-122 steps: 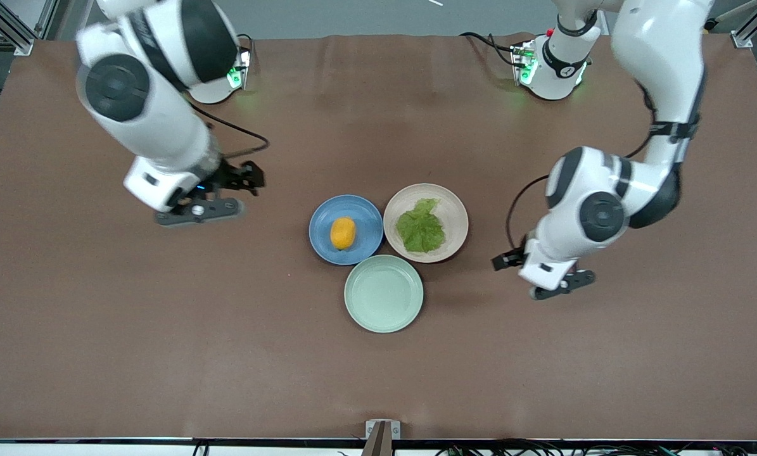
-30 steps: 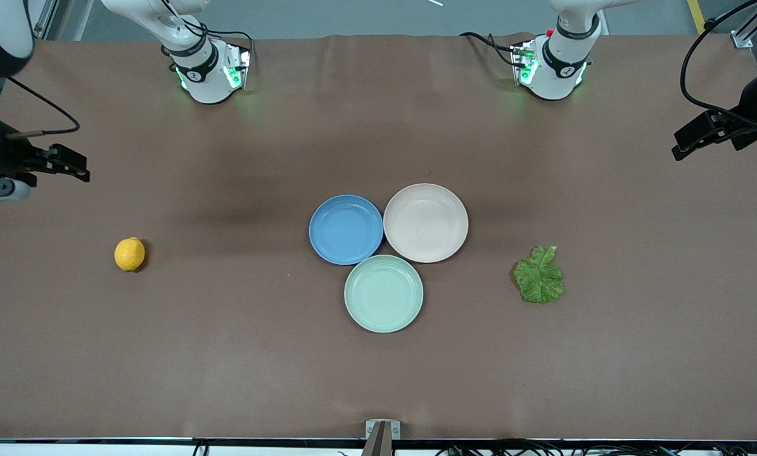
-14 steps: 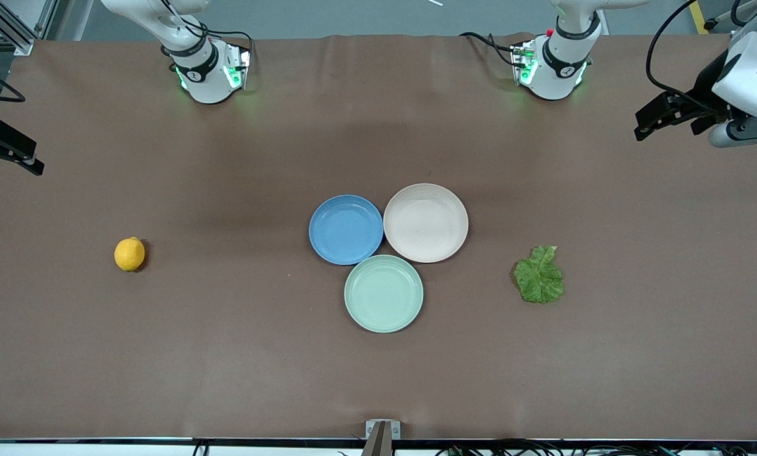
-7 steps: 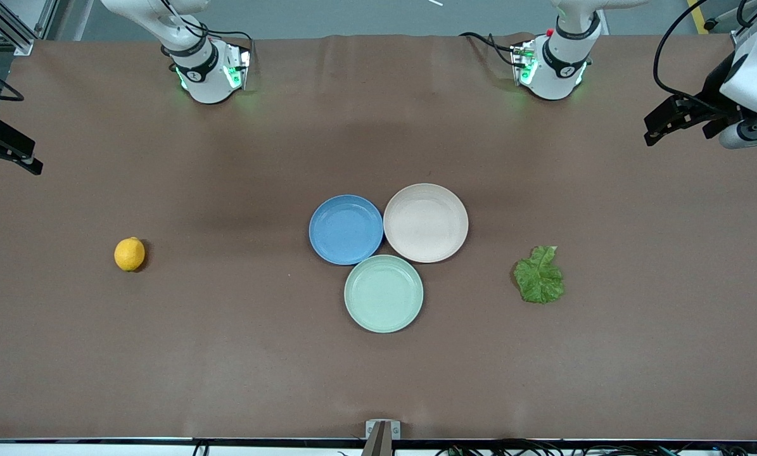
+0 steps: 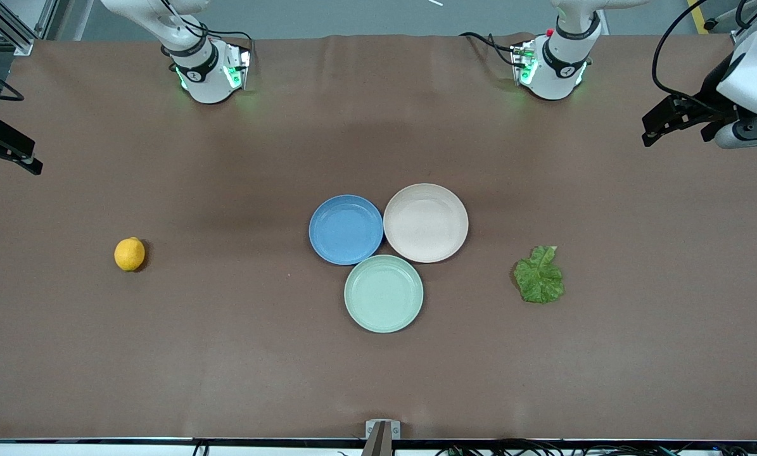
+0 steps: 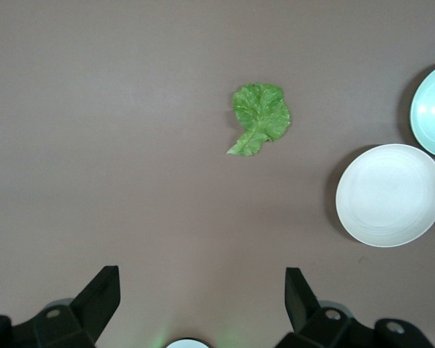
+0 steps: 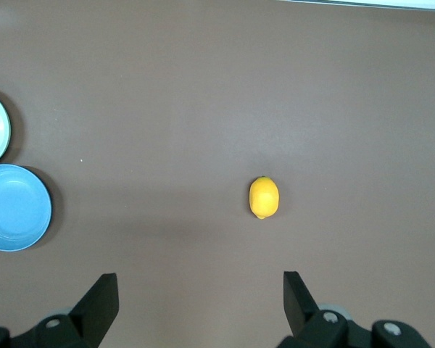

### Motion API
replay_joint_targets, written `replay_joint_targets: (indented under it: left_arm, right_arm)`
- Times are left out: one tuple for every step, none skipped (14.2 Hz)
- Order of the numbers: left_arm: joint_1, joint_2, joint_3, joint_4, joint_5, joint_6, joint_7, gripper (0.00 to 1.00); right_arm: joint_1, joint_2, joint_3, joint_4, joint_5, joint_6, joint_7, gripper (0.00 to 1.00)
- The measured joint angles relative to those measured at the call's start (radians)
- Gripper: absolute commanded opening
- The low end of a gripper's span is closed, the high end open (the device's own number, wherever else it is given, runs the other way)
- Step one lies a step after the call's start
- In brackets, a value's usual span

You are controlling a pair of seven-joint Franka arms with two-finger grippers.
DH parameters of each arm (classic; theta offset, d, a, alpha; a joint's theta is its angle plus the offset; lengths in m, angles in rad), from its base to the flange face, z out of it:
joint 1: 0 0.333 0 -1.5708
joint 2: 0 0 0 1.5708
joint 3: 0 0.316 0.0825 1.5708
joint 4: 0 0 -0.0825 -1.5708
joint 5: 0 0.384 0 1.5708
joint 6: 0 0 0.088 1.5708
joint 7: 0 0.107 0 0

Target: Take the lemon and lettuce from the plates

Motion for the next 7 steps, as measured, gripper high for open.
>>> replay_joint_targets:
  left_arm:
    - [0.002, 0.000, 0.002, 0.001, -0.008, 0.003, 0.002, 1.00]
    - [0.004, 0.000, 0.002, 0.004, -0.012, 0.006, 0.003, 1.00]
    - [0.005, 0.000, 0.002, 0.007, -0.013, 0.007, 0.003, 1.00]
    - [0.007, 0.000, 0.002, 0.009, -0.013, 0.007, 0.003, 1.00]
    - [0.010, 0.001, 0.003, 0.010, -0.013, 0.007, 0.003, 1.00]
    - [0.012, 0.001, 0.003, 0.011, -0.014, 0.007, 0.004, 1.00]
    - [0.012, 0.002, 0.003, 0.012, -0.014, 0.007, 0.004, 1.00]
  right_arm:
    - [0.000, 0.000, 0.000, 0.000, 0.000, 0.000, 0.000, 1.00]
    - [0.000, 0.000, 0.000, 0.000, 0.000, 0.000, 0.000, 1.00]
    - [0.000, 0.000, 0.000, 0.000, 0.000, 0.000, 0.000, 1.00]
    - [0.000, 0.000, 0.000, 0.000, 0.000, 0.000, 0.000, 1.00]
    - [0.000, 0.000, 0.000, 0.000, 0.000, 0.000, 0.000, 1.00]
    - [0.000, 0.000, 0.000, 0.000, 0.000, 0.000, 0.000, 1.00]
    - [0.000, 0.000, 0.000, 0.000, 0.000, 0.000, 0.000, 1.00]
